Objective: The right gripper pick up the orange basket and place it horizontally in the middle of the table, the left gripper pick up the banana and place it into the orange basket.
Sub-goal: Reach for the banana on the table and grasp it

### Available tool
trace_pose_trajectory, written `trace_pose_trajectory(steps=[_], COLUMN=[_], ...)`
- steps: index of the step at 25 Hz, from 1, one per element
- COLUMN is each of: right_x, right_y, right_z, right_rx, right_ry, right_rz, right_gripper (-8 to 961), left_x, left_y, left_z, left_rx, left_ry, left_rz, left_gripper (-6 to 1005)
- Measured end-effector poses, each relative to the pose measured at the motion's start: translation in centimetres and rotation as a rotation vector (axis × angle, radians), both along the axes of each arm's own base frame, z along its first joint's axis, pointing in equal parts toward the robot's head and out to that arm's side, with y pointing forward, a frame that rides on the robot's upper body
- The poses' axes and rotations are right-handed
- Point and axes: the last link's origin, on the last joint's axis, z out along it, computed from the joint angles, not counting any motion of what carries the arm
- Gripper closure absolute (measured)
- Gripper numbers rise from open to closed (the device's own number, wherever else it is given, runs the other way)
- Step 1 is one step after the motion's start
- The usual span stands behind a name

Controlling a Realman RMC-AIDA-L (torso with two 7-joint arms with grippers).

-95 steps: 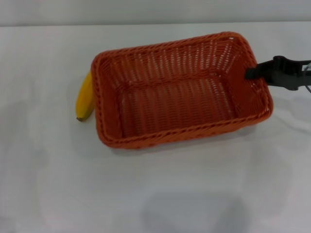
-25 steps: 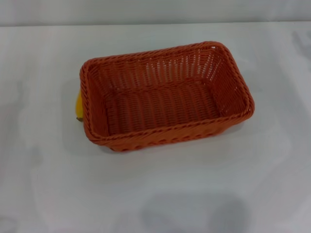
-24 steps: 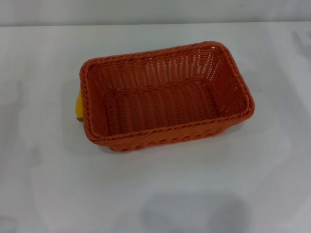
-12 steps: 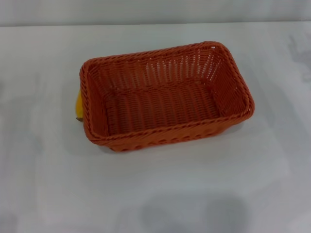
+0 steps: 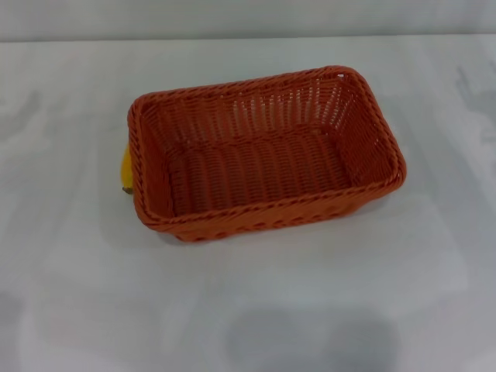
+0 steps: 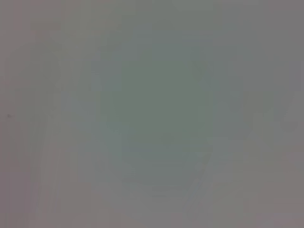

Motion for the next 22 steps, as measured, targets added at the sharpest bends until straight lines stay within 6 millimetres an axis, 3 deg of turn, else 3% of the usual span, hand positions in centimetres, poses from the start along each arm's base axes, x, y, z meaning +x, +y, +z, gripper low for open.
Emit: trace_pose_trajectory(steps=[6, 12, 16, 22], right_x=[0.0, 0.0, -0.1, -0.9], right_y=[0.0, 0.0, 0.1, 0.4], right_z=[0.0, 0.0, -0.1, -0.4], right_rx=[-0.003, -0.006, -0.006, -0.025], right_ry=[0.0, 0.007, 0.009, -0.001], right_rz=[0.001, 0.0, 0.002, 0.029], right_gripper=[305, 128, 67, 67], left_x=[3.5, 7.0, 7.8, 7.7], left_y=[3.5, 5.8, 6.2, 5.7], left_z=[1.7, 0.4, -0.2, -2.2], left_rx=[-0.28, -0.55, -0.624, -0.708], left_ry=[0.11, 0.3, 0.37, 0.41], left_rz=[-0.004, 0.007, 0.01, 0.001], left_gripper=[150, 160, 167, 177])
